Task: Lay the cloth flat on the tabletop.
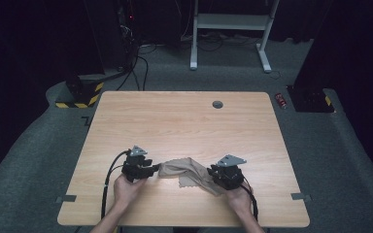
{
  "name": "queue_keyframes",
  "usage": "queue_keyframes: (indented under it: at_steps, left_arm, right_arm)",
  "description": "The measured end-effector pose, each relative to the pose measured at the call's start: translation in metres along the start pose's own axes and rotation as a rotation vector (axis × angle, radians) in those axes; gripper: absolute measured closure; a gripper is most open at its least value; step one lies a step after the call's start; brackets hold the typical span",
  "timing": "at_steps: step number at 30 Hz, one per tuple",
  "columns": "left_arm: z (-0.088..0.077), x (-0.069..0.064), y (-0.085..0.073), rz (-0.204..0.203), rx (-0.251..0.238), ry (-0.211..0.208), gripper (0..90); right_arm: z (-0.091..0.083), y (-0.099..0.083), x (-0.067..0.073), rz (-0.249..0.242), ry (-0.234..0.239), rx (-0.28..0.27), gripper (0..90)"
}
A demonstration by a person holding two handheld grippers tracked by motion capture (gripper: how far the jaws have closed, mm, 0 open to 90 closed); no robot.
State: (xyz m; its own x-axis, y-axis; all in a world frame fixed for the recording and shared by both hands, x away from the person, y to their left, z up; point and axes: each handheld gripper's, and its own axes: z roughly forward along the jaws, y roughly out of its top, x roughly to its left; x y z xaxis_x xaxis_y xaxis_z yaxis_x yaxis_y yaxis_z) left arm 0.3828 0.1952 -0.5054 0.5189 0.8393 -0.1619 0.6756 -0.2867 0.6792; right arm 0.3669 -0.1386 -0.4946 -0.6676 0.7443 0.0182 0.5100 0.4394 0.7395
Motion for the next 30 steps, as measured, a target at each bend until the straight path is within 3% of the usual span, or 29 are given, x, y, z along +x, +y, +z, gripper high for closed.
queue_keyframes:
  at_steps: [6,13,20,26,30]
  left_arm:
    - [0.007,-0.001,-0.002,0.009,0.024,0.034,53.6]
    - [0.005,-0.005,-0.005,0.066,0.032,0.058,52.9]
    - [0.005,-0.005,-0.008,0.062,0.015,0.055,53.3]
    - [0.004,-0.004,-0.009,0.061,0.005,0.054,54.8]
    - [0.005,-0.004,-0.009,0.059,0.005,0.054,55.4]
  right_arm:
    - [0.019,0.004,0.008,0.002,0.034,0.043,71.2]
    - [0.021,0.001,0.028,-0.087,0.070,0.069,71.4]
    - [0.016,-0.002,0.026,-0.082,0.062,0.062,68.9]
    - [0.008,0.005,0.023,-0.064,0.054,-0.005,73.2]
    - [0.015,0.011,0.023,-0.091,0.044,0.028,72.7]
